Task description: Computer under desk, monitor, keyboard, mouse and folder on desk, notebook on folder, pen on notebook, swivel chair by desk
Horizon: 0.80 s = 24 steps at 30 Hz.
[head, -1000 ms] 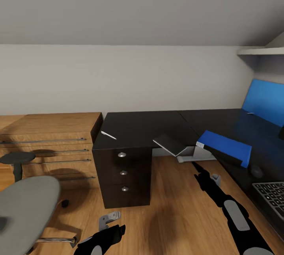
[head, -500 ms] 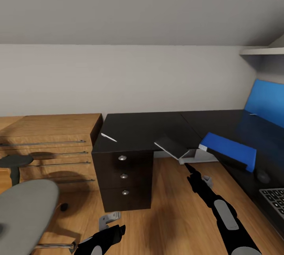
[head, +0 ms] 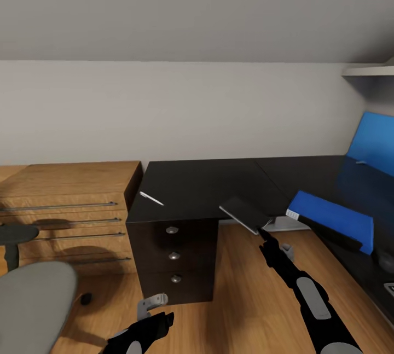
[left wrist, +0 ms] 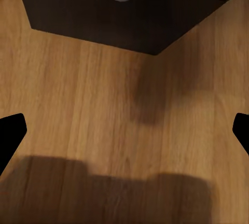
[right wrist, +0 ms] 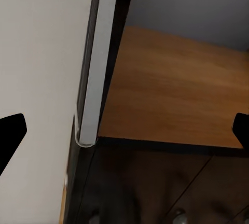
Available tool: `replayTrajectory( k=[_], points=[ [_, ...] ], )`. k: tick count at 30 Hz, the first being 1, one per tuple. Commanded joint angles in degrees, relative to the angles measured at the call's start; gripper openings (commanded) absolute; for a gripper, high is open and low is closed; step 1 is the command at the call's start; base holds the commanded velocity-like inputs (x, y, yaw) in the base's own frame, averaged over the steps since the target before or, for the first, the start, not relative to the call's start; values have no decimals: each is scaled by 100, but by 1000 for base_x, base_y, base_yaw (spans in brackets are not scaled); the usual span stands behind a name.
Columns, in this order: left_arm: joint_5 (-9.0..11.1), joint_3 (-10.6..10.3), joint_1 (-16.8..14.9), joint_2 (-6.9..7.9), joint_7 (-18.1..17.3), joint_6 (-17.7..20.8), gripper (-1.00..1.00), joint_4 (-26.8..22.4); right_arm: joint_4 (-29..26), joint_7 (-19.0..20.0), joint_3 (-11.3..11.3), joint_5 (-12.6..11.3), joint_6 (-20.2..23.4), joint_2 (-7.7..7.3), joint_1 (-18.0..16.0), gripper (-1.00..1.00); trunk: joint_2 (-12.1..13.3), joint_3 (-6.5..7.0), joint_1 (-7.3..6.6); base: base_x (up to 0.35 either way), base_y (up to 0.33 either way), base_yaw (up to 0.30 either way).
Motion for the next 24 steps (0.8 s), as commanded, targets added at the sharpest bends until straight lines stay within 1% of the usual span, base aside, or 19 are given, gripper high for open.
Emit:
replayTrajectory(
  k=[1,8,14,19,24],
  points=[
    [60,-7,-3,1,55,11,100,-7,0,8,-16,-37,46,3,-4,100,-3,-6,1,114,8,0],
    [65,-7,-3,1,60,14,100,-7,0,7,-16,-38,46,6,-4,100,-3,-6,1,171,55,0],
    [64,-6,-3,1,59,11,100,-7,0,7,-16,-38,46,6,-4,100,-3,-6,1,51,23,0],
    [68,-6,-3,1,64,11,100,1,0,7,-9,-39,46,8,-4,100,-3,-6,1,127,100,0],
    [69,-13,-3,1,65,12,100,114,0,7,-7,-38,46,19,-4,100,-3,-6,1,17,13,0]
  ],
)
